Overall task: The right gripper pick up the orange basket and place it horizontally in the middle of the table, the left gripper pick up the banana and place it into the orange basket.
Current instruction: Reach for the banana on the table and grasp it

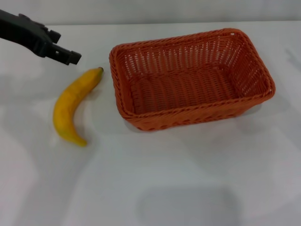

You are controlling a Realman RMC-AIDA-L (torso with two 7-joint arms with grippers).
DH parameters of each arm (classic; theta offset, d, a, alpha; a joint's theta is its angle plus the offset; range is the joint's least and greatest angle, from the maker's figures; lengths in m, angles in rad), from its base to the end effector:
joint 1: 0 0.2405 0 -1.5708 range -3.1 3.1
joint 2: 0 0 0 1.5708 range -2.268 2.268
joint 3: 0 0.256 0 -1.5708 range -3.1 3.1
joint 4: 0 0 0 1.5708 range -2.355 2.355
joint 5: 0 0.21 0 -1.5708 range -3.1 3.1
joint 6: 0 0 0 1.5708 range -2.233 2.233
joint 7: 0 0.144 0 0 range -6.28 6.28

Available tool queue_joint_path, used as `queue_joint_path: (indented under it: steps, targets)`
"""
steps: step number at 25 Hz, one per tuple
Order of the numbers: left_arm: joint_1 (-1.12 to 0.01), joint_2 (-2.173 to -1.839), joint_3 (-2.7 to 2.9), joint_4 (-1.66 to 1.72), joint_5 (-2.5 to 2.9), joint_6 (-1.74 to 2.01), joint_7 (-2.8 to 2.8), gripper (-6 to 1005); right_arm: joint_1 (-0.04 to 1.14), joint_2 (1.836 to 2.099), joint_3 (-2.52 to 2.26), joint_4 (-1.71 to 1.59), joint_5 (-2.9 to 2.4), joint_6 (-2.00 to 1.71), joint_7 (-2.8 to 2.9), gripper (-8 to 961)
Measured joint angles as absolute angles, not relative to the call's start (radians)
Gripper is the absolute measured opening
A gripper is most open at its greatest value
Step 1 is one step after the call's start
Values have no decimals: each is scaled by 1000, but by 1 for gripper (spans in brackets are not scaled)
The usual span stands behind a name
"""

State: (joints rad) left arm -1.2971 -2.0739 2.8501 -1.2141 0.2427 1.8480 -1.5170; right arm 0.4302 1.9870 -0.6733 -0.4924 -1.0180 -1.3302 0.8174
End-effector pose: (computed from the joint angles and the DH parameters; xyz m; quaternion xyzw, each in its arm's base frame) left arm -0.1793 0.4008 0.1140 -0.9461 -0.2572 0.0291 0.1944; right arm 0.3017 0.3645 0.1250 -0.7169 0.1204 0.4188 0.5442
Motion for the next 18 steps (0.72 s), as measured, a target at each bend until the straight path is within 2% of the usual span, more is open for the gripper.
queue_joint_path:
  steps: [18]
  targets:
    - [-1297, -2085, 2848, -1122, 343, 1586, -1603, 875, 440, 1995, -661, -488, -1017, -1278, 818, 859]
